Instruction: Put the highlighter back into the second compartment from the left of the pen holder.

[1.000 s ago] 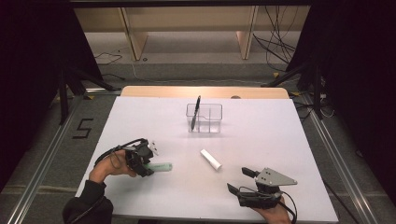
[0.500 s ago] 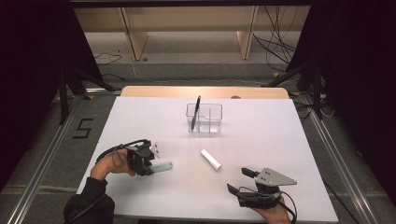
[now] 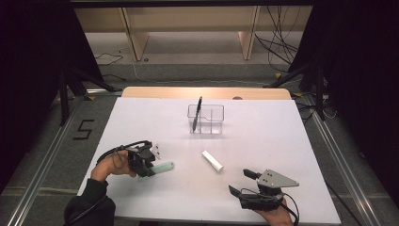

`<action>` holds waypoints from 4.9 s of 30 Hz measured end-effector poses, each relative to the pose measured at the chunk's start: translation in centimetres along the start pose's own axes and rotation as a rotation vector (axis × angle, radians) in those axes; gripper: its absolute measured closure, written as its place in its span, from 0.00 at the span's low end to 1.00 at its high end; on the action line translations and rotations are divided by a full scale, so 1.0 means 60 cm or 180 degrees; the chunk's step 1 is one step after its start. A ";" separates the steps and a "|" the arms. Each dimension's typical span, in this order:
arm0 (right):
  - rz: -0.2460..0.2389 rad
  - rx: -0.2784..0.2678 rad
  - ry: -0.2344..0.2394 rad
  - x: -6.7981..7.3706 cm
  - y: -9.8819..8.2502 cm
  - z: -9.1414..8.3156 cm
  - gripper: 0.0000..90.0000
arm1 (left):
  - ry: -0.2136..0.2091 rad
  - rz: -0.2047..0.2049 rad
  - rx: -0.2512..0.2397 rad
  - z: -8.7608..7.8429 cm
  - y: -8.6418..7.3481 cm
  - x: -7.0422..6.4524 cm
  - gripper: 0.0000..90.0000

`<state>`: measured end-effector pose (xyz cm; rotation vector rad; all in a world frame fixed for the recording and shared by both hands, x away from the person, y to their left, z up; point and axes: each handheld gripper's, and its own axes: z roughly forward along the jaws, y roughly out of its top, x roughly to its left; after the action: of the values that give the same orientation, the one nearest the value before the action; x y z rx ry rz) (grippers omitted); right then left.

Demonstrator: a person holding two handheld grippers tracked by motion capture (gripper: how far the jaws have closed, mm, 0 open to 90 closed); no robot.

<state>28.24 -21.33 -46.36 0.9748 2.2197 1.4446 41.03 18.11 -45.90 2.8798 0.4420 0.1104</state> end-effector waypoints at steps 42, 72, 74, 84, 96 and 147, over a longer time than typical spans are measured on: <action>-0.0541 0.0044 -0.0014 0.053 0.020 0.026 0.26 | -0.0435 -0.0275 -0.0403 -0.041 0.113 -0.083 0.74; -0.2533 0.0384 -0.0467 0.166 0.031 0.102 0.35 | -0.0671 -0.0117 -0.0248 -0.031 0.166 -0.127 0.74; -0.2676 0.0380 -0.0510 0.171 0.029 0.107 0.37 | -0.0672 -0.0113 -0.0239 -0.032 0.168 -0.129 0.74; -0.3278 0.0478 -0.0802 0.192 0.019 0.128 0.52 | -0.0665 -0.0108 -0.0199 -0.035 0.174 -0.137 0.74; -0.3734 0.0580 -0.1061 0.205 0.007 0.142 0.67 | -0.0677 -0.0146 -0.0158 -0.034 0.176 -0.139 0.74; -0.4209 0.0691 -0.1203 0.209 -0.009 0.155 0.86 | -0.0534 -0.0175 -0.0201 -0.061 0.155 -0.128 0.38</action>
<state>24.58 -6.55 -49.68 -0.2563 1.9720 0.3674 35.99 7.87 -40.51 2.7835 0.4758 -0.1235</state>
